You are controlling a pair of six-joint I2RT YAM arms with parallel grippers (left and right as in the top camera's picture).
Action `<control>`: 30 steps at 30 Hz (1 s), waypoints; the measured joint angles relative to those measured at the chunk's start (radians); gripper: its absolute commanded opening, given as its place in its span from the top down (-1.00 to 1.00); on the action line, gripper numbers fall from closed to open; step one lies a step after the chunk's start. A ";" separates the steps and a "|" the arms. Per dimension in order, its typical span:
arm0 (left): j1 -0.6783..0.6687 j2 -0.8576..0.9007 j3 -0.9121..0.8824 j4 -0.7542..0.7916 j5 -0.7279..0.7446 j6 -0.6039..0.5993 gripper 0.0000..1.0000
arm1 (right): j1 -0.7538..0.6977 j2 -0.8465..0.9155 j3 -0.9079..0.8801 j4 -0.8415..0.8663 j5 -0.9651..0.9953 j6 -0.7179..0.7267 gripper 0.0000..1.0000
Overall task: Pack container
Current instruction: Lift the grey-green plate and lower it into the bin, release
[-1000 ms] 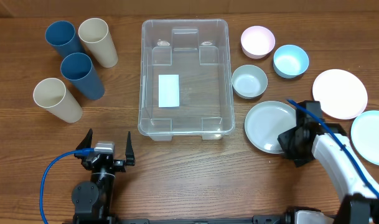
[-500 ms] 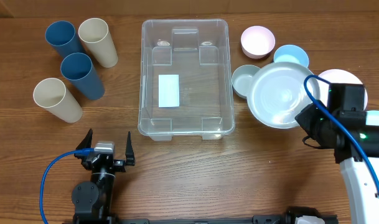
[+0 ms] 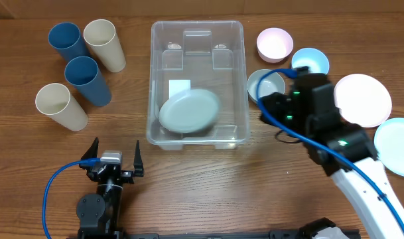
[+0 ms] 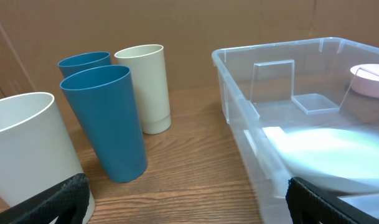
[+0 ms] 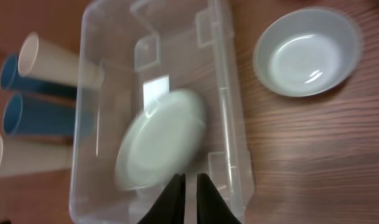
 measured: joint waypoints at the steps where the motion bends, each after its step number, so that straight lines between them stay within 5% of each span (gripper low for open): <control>1: 0.000 0.000 0.000 0.000 0.000 0.000 -1.00 | 0.019 0.018 0.000 0.002 0.008 0.005 0.85; 26: 0.000 0.000 0.000 0.000 0.000 0.000 -1.00 | 0.045 0.108 0.000 -0.014 0.029 -0.066 0.74; 30: 0.000 0.000 0.000 0.000 0.000 0.000 -1.00 | 0.045 0.108 0.000 -0.019 0.014 -0.100 0.59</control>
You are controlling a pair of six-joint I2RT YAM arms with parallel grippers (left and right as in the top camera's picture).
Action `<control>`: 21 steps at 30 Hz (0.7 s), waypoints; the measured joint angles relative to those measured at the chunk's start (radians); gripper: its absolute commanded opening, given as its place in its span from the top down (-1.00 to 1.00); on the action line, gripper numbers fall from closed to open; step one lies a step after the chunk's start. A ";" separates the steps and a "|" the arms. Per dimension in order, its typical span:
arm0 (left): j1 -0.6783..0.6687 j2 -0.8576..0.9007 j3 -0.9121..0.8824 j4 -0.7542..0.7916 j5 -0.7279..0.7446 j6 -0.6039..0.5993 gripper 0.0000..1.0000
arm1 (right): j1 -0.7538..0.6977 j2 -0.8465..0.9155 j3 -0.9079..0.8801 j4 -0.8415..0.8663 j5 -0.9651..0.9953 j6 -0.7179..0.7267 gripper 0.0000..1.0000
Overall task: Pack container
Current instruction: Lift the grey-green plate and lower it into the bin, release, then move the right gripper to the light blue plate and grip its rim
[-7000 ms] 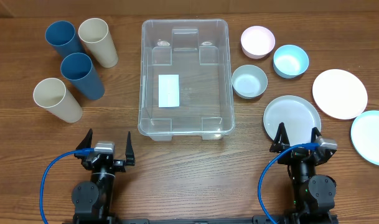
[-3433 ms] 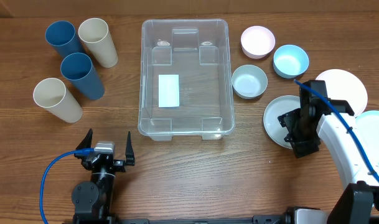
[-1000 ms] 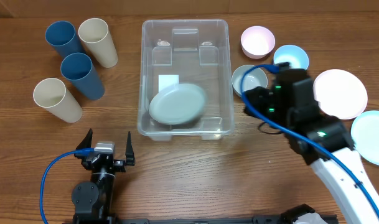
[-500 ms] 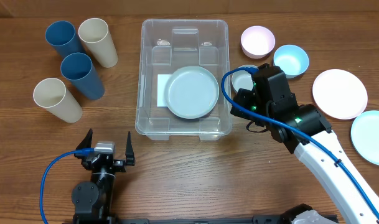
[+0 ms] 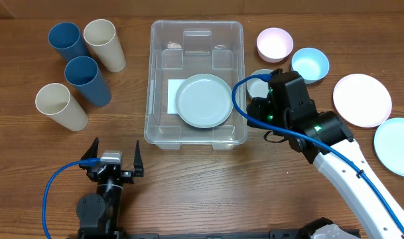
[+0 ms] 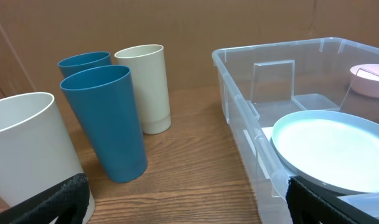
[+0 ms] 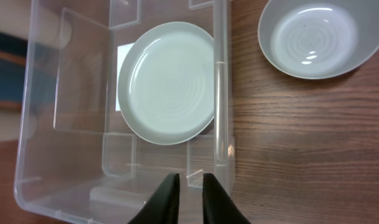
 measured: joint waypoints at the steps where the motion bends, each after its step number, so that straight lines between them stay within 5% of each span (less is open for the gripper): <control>1: 0.000 0.000 0.000 0.000 0.000 0.000 -1.00 | 0.001 0.000 0.000 0.000 -0.010 -0.015 0.56; 9: 0.000 0.000 0.000 0.000 0.000 0.000 -1.00 | 0.074 0.000 0.002 -0.006 -0.012 -0.090 0.04; 12: 0.000 0.000 0.000 0.000 0.000 0.000 -1.00 | 0.048 0.000 0.028 -0.052 0.027 -0.036 -0.33; 16: 0.000 0.000 0.000 0.000 0.000 0.000 -1.00 | -0.099 0.000 0.092 -0.160 0.103 0.057 -0.64; 21: 0.000 0.000 0.000 0.000 0.000 0.000 -1.00 | -0.455 0.004 0.097 -0.261 0.140 0.149 -0.75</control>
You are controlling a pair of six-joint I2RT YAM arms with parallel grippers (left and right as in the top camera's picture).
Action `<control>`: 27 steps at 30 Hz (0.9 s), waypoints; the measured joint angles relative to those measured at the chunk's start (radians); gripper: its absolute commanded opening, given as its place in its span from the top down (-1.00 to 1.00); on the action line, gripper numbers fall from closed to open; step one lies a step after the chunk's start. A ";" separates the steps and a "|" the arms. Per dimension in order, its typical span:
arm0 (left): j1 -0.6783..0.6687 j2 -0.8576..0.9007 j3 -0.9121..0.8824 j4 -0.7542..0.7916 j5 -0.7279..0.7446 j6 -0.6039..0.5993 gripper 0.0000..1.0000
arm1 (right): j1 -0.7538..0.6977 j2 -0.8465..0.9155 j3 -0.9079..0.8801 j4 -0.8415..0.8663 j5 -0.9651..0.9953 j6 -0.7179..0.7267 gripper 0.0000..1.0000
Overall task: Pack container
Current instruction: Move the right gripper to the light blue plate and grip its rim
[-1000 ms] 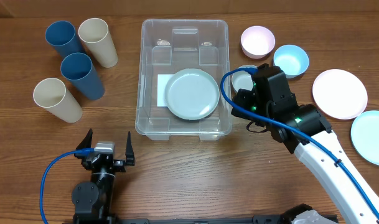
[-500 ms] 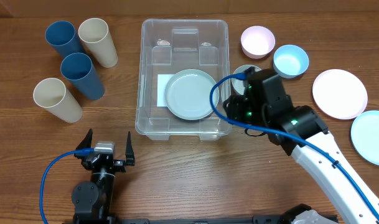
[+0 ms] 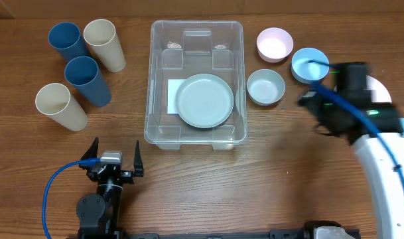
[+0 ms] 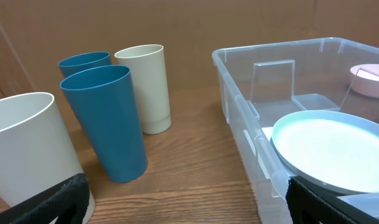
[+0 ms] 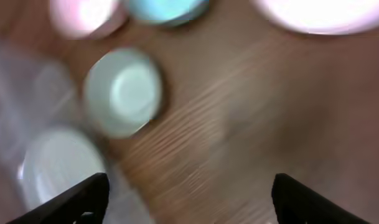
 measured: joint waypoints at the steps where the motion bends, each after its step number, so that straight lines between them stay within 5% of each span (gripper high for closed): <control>1: 0.000 0.000 0.000 0.000 0.000 0.000 -1.00 | -0.077 0.005 0.000 -0.013 0.006 0.010 -0.75; 5: 0.000 0.000 0.000 0.000 0.000 0.000 -1.00 | -0.410 0.068 0.004 -0.055 -0.006 0.040 -0.80; 11: 0.000 0.000 0.000 0.000 0.000 0.000 -1.00 | -0.726 0.267 0.007 -0.046 -0.089 0.095 -0.75; 27: 0.000 0.000 0.000 0.000 0.000 0.000 -1.00 | -0.899 0.459 0.007 0.100 -0.075 0.114 -0.44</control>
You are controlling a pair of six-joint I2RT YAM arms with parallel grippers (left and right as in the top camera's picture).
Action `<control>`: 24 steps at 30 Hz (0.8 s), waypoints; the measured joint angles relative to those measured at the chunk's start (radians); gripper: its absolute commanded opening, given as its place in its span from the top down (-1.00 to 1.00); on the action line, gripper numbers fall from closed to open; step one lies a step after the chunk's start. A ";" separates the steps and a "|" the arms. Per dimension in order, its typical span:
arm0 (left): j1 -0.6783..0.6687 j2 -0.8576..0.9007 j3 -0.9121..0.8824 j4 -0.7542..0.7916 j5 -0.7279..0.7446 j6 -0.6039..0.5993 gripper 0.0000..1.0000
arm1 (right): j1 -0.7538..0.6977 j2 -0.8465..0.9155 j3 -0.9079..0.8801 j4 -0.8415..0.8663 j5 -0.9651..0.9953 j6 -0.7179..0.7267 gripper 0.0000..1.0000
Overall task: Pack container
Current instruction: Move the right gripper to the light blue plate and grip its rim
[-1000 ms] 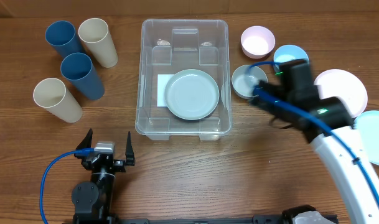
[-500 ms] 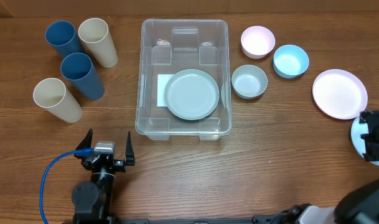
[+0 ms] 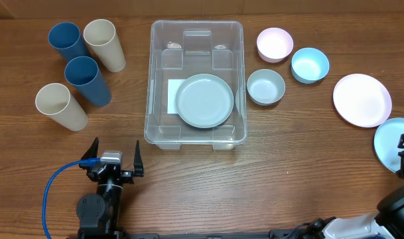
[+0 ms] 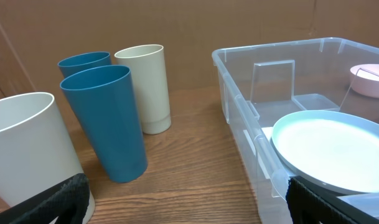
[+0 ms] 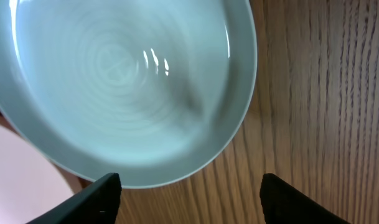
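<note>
The clear container (image 3: 149, 86) stands mid-table with a grey-green plate (image 3: 203, 100) flat on its floor; the left wrist view shows that plate (image 4: 332, 149) too. To the right lie a grey bowl (image 3: 265, 87), a pink bowl (image 3: 274, 44), a blue bowl (image 3: 310, 65), a pink plate (image 3: 362, 99) and a light blue plate (image 3: 387, 141). My right gripper (image 5: 190, 196) is open just above the light blue plate (image 5: 124, 87), holding nothing. My left gripper (image 4: 189, 202) rests open at the front left, empty.
Two blue cups (image 3: 87, 81) and two cream cups (image 3: 60, 105) stand left of the container. Only a small part of the right arm shows, at the table's right edge. Bare wood lies in front of the container.
My right arm has moved from beside the blue bowl and pink plate to the table's right edge, over the light blue plate. It is still open. The left arm is unchanged.
First the grey-green plate lay tilted and blurred in the container, my right gripper's fingers close together beside it. Then the plate lay flat there. Later the right gripper was open near the bowls, and now it is over the light blue plate.
</note>
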 measured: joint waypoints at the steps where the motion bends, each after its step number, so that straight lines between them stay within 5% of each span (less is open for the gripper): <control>1: 0.000 0.000 0.000 0.000 0.000 0.000 -1.00 | 0.000 0.012 0.000 0.003 0.006 0.000 -0.42; 9: 0.000 0.000 0.000 0.000 0.000 0.000 -1.00 | 0.000 0.074 0.000 0.027 0.039 -0.001 -0.13; 21: 0.000 0.000 0.000 0.000 0.000 0.000 -1.00 | 0.000 0.094 -0.072 0.102 0.053 0.000 -0.09; 24: 0.000 0.000 0.000 0.000 0.000 0.000 -1.00 | 0.000 0.095 -0.077 0.109 0.052 0.002 0.32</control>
